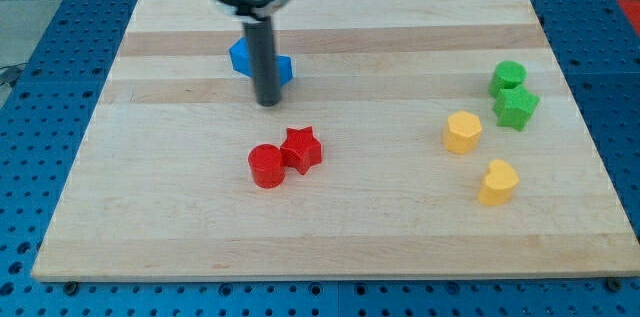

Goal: Slightly move the blue cube towards the blue triangle

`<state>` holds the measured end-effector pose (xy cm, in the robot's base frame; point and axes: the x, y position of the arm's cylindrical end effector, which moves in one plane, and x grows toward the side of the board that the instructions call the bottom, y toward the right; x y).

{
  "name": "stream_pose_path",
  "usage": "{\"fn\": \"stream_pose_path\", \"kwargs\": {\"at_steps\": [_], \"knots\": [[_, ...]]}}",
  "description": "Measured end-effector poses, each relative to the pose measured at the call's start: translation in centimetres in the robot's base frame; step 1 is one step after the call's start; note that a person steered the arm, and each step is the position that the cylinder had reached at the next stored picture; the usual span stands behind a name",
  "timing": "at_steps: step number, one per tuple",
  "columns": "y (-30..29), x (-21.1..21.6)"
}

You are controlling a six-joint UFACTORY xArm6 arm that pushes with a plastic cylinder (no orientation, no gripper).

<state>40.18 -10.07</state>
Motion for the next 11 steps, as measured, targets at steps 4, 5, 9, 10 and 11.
{"fn": "stream_pose_path", "kwargs": {"at_steps": [4, 5, 9, 10, 11], "knots": [[5.3, -2.9], [-3.5, -0.5], [-8.8, -4.9], [-5.9, -5.0], [-4.1, -5.0]]}}
